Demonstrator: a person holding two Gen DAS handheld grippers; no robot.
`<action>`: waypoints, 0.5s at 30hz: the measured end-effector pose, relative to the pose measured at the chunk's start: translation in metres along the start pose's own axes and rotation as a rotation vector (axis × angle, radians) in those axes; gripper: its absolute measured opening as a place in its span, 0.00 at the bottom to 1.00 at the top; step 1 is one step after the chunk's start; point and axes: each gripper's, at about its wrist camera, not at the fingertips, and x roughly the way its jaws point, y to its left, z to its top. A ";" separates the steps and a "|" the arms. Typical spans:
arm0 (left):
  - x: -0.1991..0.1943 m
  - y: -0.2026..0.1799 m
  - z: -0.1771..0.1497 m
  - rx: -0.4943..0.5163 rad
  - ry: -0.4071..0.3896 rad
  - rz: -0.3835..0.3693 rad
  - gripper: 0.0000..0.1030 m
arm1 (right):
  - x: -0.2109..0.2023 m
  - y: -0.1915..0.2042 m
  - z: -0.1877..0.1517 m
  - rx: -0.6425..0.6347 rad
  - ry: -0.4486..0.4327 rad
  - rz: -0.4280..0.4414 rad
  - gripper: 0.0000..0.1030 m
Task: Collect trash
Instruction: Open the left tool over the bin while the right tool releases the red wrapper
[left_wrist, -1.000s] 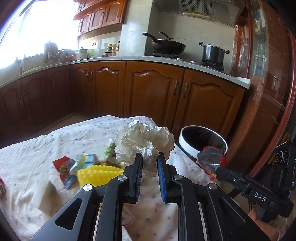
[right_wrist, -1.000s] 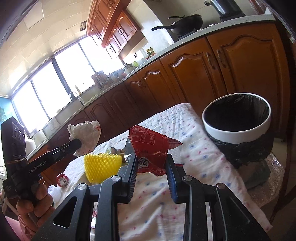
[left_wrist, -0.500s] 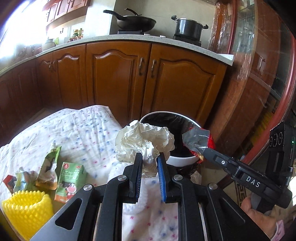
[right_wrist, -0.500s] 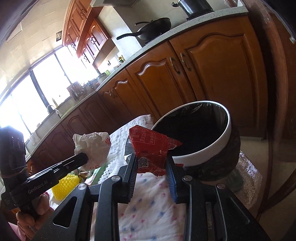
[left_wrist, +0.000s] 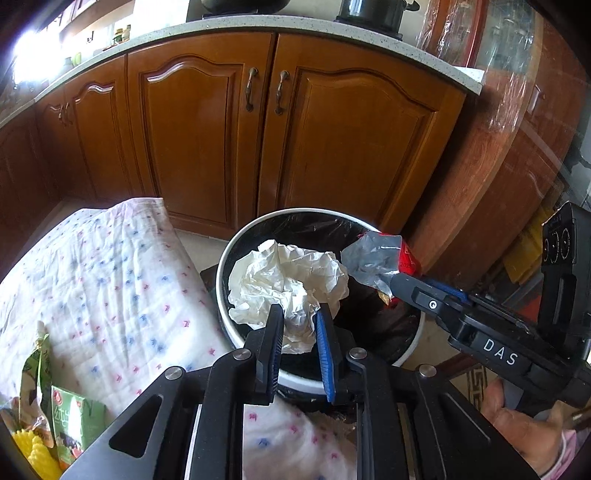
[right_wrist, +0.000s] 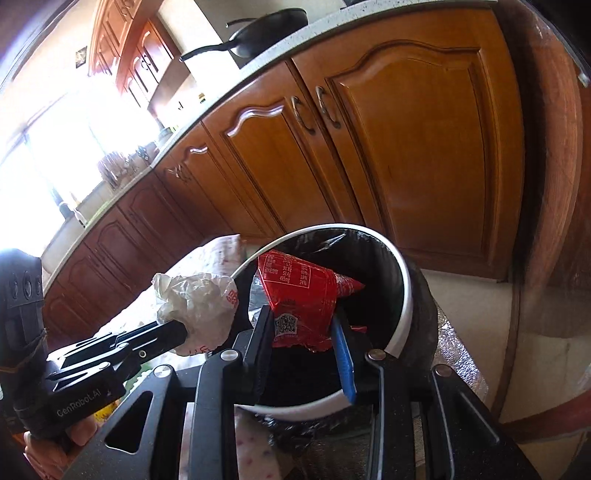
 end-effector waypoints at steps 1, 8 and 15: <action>0.004 0.002 0.001 0.003 0.009 0.005 0.22 | 0.004 -0.003 0.002 -0.002 0.006 -0.002 0.34; 0.002 0.010 0.002 -0.016 -0.017 0.001 0.54 | 0.005 -0.012 0.001 0.020 0.008 0.007 0.45; -0.030 0.023 -0.022 -0.057 -0.060 -0.002 0.54 | -0.008 -0.011 -0.004 0.050 -0.034 0.016 0.47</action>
